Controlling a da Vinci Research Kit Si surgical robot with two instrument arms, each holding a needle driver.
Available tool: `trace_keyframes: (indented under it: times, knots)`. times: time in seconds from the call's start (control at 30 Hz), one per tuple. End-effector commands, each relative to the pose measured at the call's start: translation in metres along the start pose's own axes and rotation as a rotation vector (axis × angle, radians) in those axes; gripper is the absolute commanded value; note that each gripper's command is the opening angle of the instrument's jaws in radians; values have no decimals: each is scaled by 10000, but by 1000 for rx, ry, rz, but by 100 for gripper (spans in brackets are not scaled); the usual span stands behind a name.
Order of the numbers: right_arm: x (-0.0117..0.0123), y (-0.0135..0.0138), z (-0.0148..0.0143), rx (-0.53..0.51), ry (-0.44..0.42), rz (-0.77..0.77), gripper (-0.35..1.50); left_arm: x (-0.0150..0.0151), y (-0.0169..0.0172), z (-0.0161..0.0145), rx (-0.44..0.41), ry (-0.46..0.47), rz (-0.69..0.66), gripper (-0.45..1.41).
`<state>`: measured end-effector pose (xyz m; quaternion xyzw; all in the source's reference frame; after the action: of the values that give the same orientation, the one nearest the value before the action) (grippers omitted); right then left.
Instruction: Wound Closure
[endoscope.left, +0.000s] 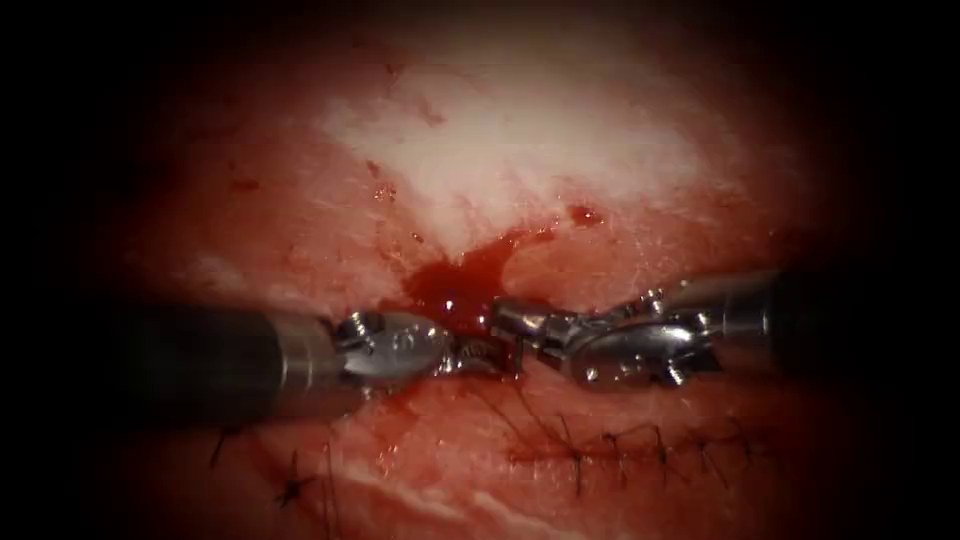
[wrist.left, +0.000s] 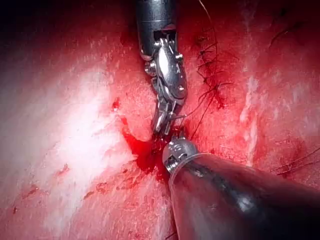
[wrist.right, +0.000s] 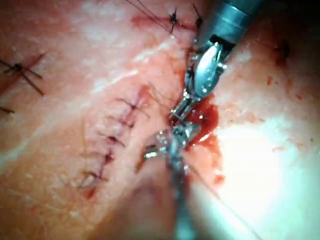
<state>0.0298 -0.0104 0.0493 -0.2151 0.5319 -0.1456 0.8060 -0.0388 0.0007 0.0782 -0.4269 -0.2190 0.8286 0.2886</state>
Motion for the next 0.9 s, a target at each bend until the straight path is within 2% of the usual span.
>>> trace_keyframes:
  times: [0.03, 0.27, 0.5, 0.63, 0.9]
  knots:
    - [3, -9, 6, 3, 3, 0, -35, -4, 1, 8, -1, -3, 0, -18]
    - [16, 9, 2, -37, 4, -28, -35, -4, 1, 8, -1, -3, 0, -18]
    - [41, 47, -3, -99, 5, -132, -35, -4, 1, 8, -1, -3, 0, -18]
    - [52, 67, -5, -131, 10, -143, -35, -4, 1, 8, -1, -3, 0, -18]
    - [67, 81, -13, -156, 13, -209, -35, -4, 1, 8, -1, -3, -1, -18]
